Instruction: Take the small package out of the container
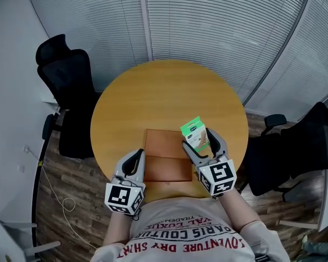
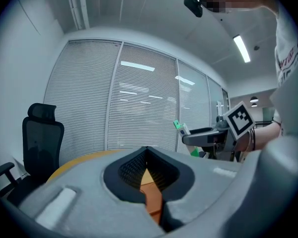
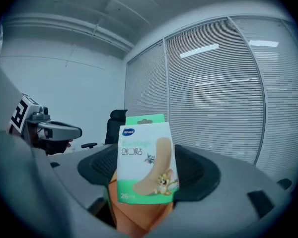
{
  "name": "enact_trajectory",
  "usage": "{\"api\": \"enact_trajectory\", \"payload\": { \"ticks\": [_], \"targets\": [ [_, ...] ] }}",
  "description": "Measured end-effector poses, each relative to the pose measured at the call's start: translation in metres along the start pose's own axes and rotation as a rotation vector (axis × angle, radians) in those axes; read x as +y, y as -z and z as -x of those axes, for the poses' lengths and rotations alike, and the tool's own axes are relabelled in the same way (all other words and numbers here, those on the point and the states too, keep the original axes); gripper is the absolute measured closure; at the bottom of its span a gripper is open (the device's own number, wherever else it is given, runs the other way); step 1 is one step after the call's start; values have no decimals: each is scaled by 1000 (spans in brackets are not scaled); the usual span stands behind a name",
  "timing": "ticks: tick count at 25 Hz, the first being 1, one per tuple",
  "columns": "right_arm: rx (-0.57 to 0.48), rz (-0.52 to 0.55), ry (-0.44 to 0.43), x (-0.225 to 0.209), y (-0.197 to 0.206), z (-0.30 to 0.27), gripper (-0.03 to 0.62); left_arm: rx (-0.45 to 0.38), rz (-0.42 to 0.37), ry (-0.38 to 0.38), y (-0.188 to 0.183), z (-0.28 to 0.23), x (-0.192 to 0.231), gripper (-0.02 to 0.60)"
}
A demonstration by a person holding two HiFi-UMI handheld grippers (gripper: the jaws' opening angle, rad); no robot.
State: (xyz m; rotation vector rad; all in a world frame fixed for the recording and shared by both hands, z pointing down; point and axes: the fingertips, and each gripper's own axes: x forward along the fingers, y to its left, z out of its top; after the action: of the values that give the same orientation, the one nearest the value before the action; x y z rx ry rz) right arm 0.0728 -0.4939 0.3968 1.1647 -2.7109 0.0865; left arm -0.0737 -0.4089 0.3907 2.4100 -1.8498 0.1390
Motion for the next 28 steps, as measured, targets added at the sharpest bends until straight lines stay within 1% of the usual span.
{"api": "enact_trajectory", "payload": {
  "ticks": [5, 9, 16, 19, 28],
  "targets": [
    [6, 20, 21, -1, 0, 0, 235, 5, -15, 9, -2, 0, 0, 571],
    [4, 37, 10, 4, -2, 2, 235, 4, -15, 3, -2, 2, 2, 572],
    [1, 38, 7, 5, -4, 4, 235, 8, -24, 11, -5, 0, -1, 572],
    [7, 26, 5, 8, -4, 5, 235, 8, -26, 9, -5, 1, -2, 571],
    [-4, 37, 18, 8, -10, 7, 235, 11, -34, 1, -6, 5, -2, 571]
  ]
}}
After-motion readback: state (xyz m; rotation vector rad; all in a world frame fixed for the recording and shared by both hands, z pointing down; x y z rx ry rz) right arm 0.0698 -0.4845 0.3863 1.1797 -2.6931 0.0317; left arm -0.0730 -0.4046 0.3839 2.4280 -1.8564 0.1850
